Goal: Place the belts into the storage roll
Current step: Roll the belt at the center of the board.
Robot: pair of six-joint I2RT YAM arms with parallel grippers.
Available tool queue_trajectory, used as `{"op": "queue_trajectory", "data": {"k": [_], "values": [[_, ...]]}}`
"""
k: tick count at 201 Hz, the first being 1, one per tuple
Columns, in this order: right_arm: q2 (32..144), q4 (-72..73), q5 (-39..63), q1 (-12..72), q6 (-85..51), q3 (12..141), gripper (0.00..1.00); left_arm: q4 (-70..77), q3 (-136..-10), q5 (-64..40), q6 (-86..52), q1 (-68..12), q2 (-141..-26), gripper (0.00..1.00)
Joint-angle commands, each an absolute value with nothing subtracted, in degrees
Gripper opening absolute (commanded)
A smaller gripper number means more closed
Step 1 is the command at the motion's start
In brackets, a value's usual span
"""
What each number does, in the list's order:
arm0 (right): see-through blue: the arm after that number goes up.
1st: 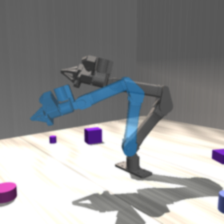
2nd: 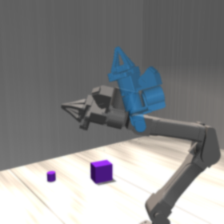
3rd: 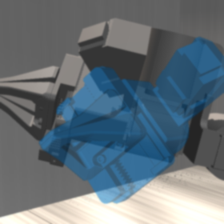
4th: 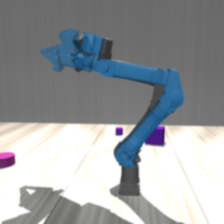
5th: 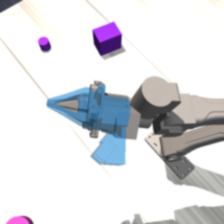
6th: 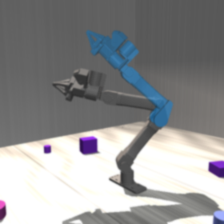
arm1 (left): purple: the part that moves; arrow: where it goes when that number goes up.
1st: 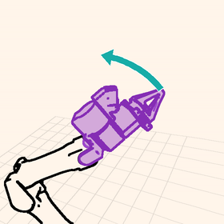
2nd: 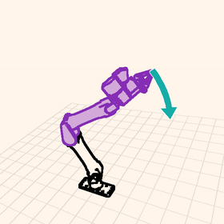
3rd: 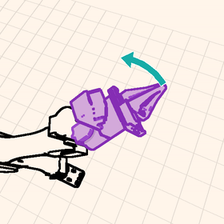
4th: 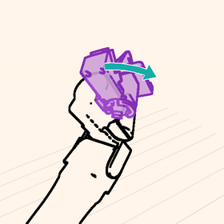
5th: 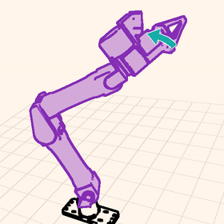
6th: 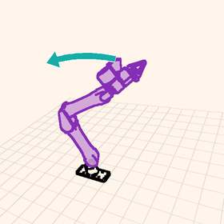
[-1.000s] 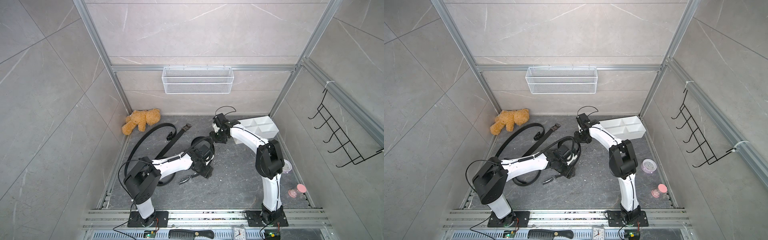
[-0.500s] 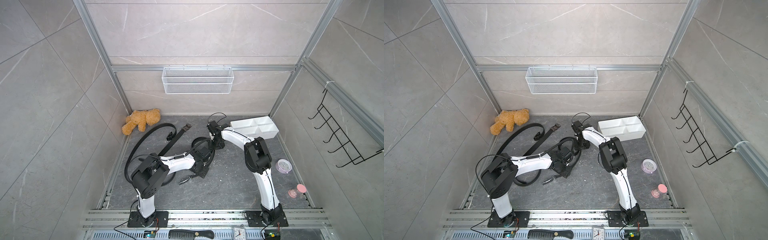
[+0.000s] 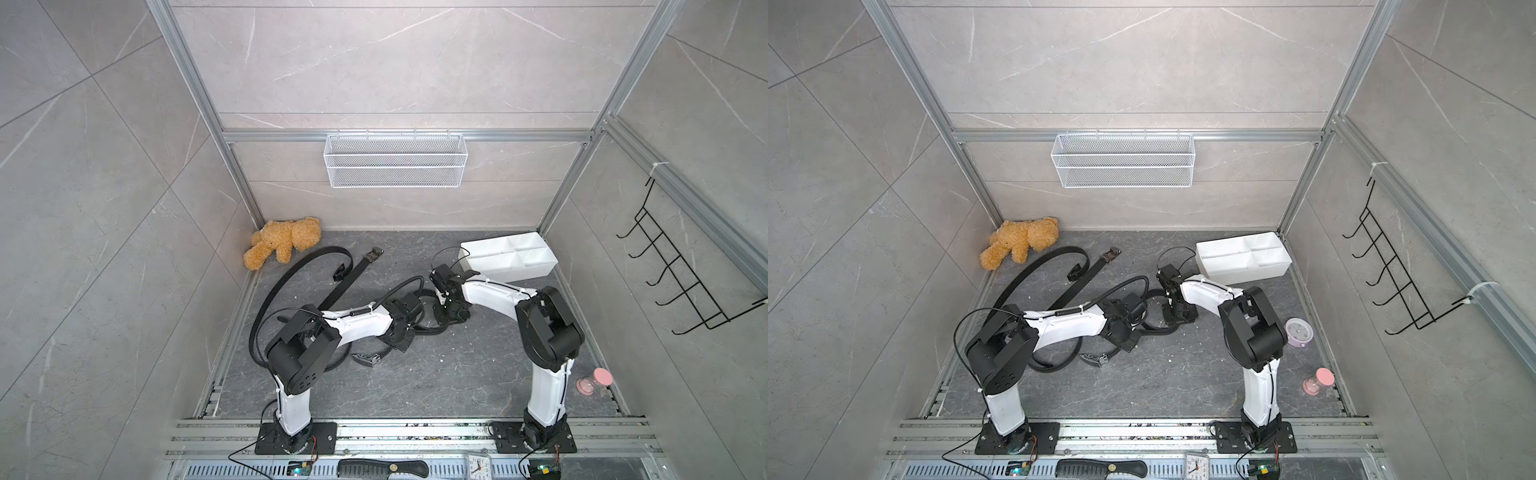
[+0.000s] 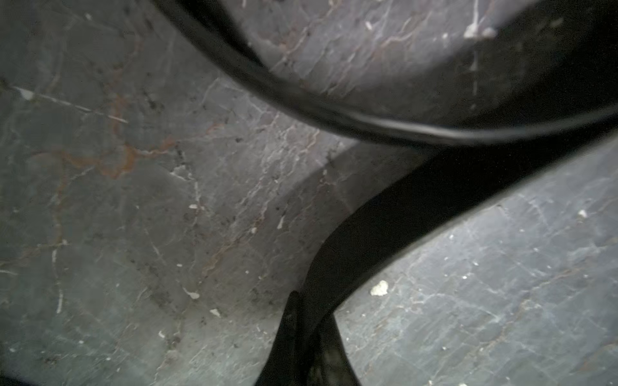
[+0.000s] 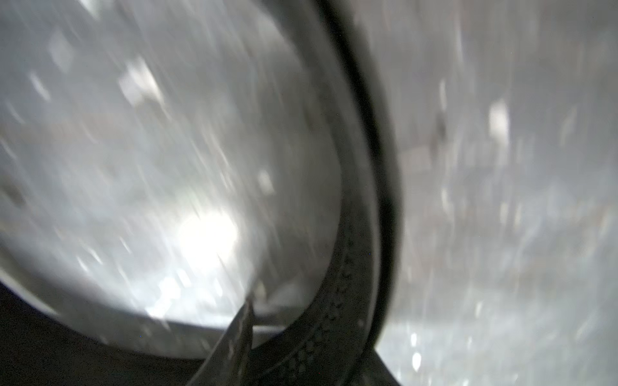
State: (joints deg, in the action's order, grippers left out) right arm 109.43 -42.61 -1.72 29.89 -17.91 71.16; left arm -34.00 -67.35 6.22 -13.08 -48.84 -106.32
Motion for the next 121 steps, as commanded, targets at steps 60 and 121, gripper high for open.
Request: {"op": "queue_trajectory", "data": {"k": [60,121], "values": [[101.4,-46.6,-1.9,29.6,-26.2,53.3,0.43,-44.8,-75.9,18.3,-5.1,-43.4,-111.9,0.00],[99.6,-47.4,-1.5,31.0,-26.9,51.0,0.42,-43.2,-85.8,20.7,1.3,-37.1,-118.3,0.00]]}}
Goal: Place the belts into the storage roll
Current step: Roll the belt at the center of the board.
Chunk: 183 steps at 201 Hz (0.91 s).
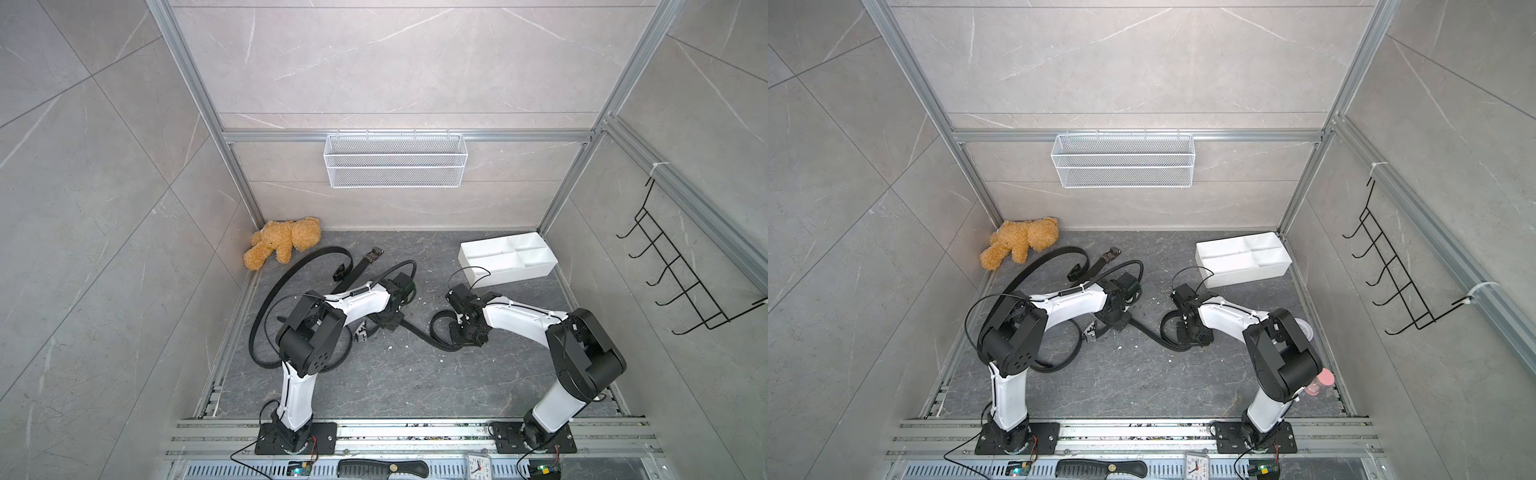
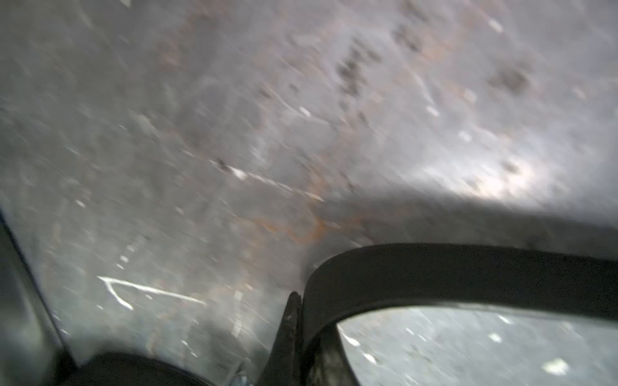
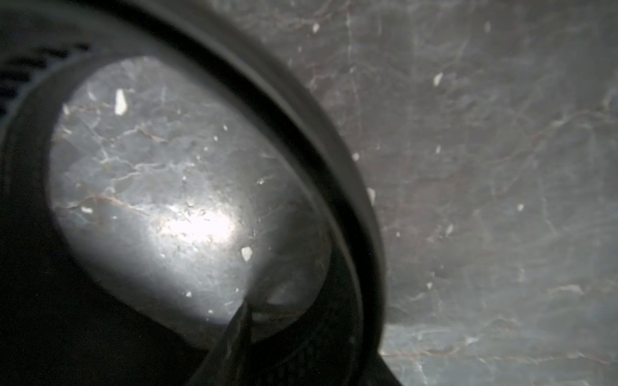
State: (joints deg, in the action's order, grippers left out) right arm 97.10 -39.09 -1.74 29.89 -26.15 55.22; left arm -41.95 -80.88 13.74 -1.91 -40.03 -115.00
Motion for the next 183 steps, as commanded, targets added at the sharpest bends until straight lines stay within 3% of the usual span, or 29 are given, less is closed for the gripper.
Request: {"op": "queue_trajectory", "data": {"k": [1,76,116,167,183], "values": [[99.6,-47.4,-1.5,31.1,-26.9,50.9,0.42,-43.2,-86.1,20.7,1.4,-37.1,-118.6,0.00],[101.7,-46.8,-1.7,49.8,-33.5,51.9,0.39,-38.9,-107.3,17.7,10.2,-37.4,-130.6,0.00],[105.9,-47.8,-1.0,55.1,-33.0,56.7,0.39,-34.2,-107.5,13.7,17.0,-41.6,-130.1,0.00],[107.9,-52.7,-0.5,58.4,-31.9,60.5,0.40,-26.1,-99.7,15.6,22.7,-43.3,-127.1,0.00],[106.1,-52.7,0.0,58.2,-32.1,59.5,0.41,-21.9,-95.4,14.6,22.9,-43.3,-124.2,0.29]]}}
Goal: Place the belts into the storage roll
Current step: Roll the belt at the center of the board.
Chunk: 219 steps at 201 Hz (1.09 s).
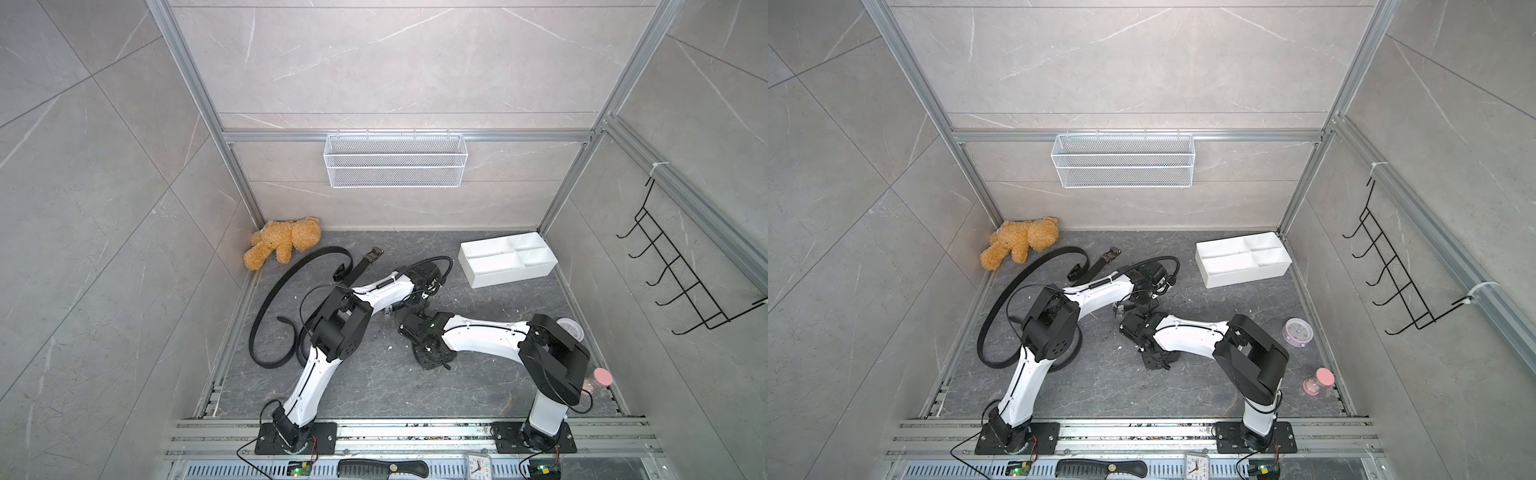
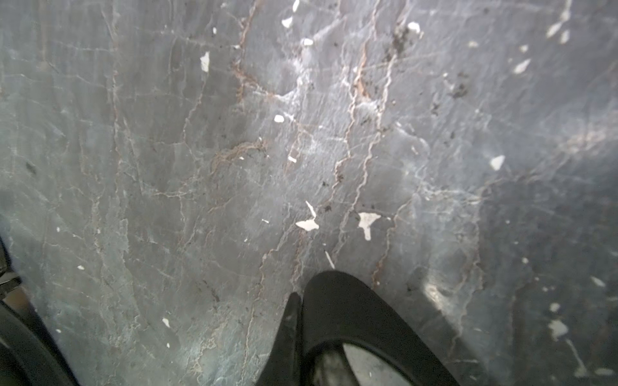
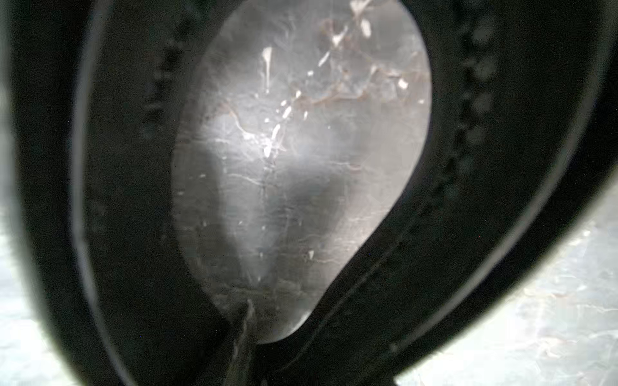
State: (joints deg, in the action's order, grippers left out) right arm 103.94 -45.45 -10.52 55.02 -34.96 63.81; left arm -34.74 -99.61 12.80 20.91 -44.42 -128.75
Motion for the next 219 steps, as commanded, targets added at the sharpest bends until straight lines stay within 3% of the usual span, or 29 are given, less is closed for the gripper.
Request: {"op": "queue_trajectory", "data": {"k": [1,13,38,63,86,109,165,193,219], "values": [[106.1,-52.7,0.0,58.2,-32.1,59.4,0.41,-21.8,-95.2,14.7,22.9,-43.3,-124.1,0.30],[106.0,-52.4,1.1,58.2,-31.8,59.3,0.41,-20.5,-93.7,15.2,22.0,-43.2,-122.9,0.48],[106.6,-50.4,3.5,58.2,-32.1,59.0,0.42,-17.0,-90.1,15.0,18.8,-42.6,-120.0,0.71],[106.8,-49.7,3.5,58.2,-32.8,58.9,0.42,-14.7,-87.7,13.7,14.9,-41.0,-117.3,0.73],[106.2,-48.9,3.4,57.8,-33.6,58.0,0.42,-13.0,-86.1,13.4,11.5,-39.6,-114.8,0.90],[105.3,-47.3,3.9,57.7,-34.7,56.6,0.43,-11.7,-84.5,13.4,6.2,-36.9,-110.8,0.98],[105.8,-44.9,5.0,57.5,-35.5,56.1,0.43,-11.7,-79.0,4.0,-2.4,-33.9,-100.7,1.00],[105.7,-45.1,5.0,57.5,-35.5,56.1,0.43,-17.0,-70.3,1.9,-10.8,-34.3,-91.1,1.00],[104.8,-44.5,5.5,57.4,-36.0,55.4,0.44,-23.8,-60.1,-7.4,-21.1,-36.3,-82.2,0.98]]}}
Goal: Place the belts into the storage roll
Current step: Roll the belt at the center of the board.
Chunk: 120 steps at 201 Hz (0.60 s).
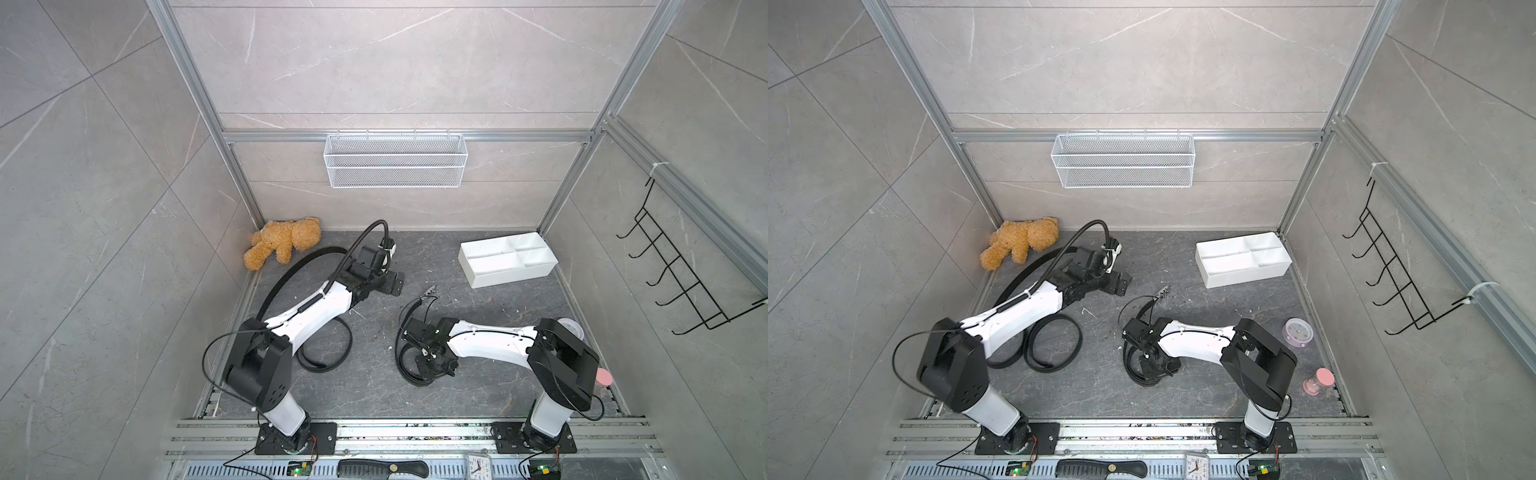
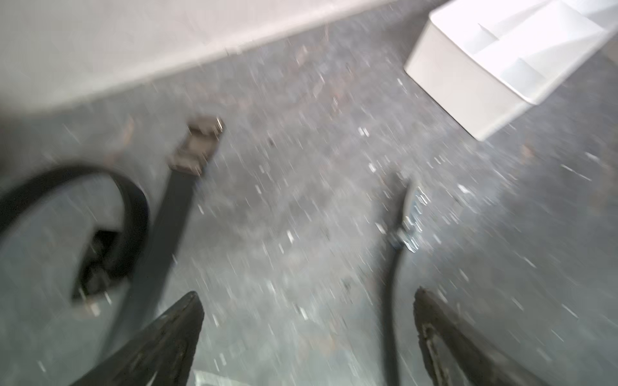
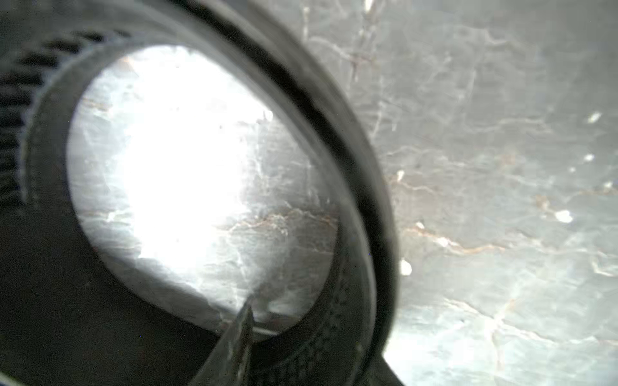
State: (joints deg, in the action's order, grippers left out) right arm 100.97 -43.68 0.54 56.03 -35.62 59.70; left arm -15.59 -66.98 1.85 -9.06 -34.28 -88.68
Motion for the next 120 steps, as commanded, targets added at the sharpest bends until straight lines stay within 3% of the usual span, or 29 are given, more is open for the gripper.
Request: {"op": "queue_trajectory", "data": {"k": [1,42,103,120], "values": [[104.8,-44.5,5.5,57.4,-36.1,55.4,0.44,-24.1,-59.8,-7.4,-21.3,-36.6,-82.0,0.98],[105.2,-43.6,5.5,57.4,-36.3,55.9,0.44,-27.6,-51.0,-7.5,-32.6,-47.3,-81.7,1.00],[104.4,-43.6,5.1,57.4,-36.9,55.5,0.45,-24.0,-50.9,-9.6,-35.6,-48.9,-89.4,1.00],[104.5,-43.2,5.3,57.4,-36.9,55.5,0.45,-25.0,-53.2,-6.9,-36.4,-49.7,-92.6,0.96]]}}
